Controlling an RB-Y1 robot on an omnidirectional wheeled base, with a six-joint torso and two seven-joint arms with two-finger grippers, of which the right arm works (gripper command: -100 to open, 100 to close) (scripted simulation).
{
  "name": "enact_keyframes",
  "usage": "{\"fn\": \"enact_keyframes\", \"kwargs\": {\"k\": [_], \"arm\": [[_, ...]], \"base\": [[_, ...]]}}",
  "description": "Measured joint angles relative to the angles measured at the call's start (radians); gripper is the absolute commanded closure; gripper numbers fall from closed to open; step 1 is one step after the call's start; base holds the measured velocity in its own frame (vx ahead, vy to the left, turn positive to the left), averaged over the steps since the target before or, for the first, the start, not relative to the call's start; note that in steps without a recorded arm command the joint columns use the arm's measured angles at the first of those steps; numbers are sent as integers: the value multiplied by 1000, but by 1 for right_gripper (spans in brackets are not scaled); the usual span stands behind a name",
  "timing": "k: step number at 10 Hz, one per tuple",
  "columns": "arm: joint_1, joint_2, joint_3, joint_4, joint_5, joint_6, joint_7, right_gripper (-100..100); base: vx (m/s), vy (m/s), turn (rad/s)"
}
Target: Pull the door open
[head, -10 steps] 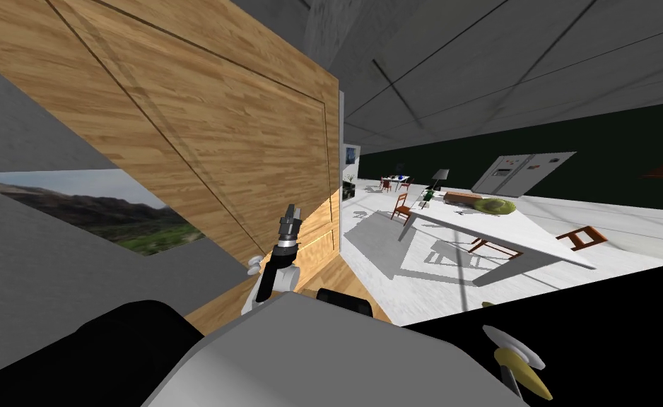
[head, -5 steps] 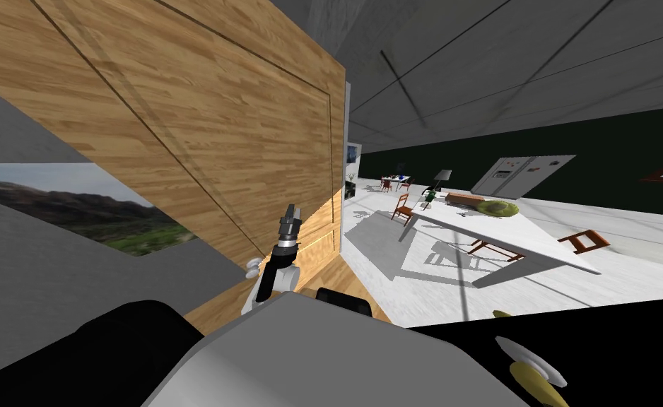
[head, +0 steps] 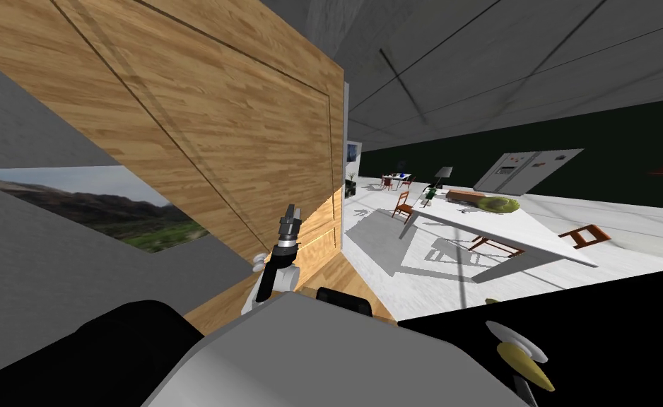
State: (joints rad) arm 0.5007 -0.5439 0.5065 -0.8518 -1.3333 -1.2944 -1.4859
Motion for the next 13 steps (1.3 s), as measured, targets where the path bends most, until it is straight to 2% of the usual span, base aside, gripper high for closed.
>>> {"fn": "enact_keyframes", "kwargs": {"k": [4,7,8,9,11,13], "arm": [[-3,5,-29,-88,-19,22,94,-100],[-9,10,-48,-136,-32,35,151,-100],[-10,10,-48,-138,-32,36,154,-100],[-29,9,-49,-114,-25,43,142,-100],[-45,1,-55,-102,-14,60,130,-100],[-78,-5,-59,-65,1,79,110,-100]], "base": [[-177,121,52],[-63,87,41],[63,-65,-119],[137,-123,-102],[127,-134,-85],[175,-110,-80]]}}
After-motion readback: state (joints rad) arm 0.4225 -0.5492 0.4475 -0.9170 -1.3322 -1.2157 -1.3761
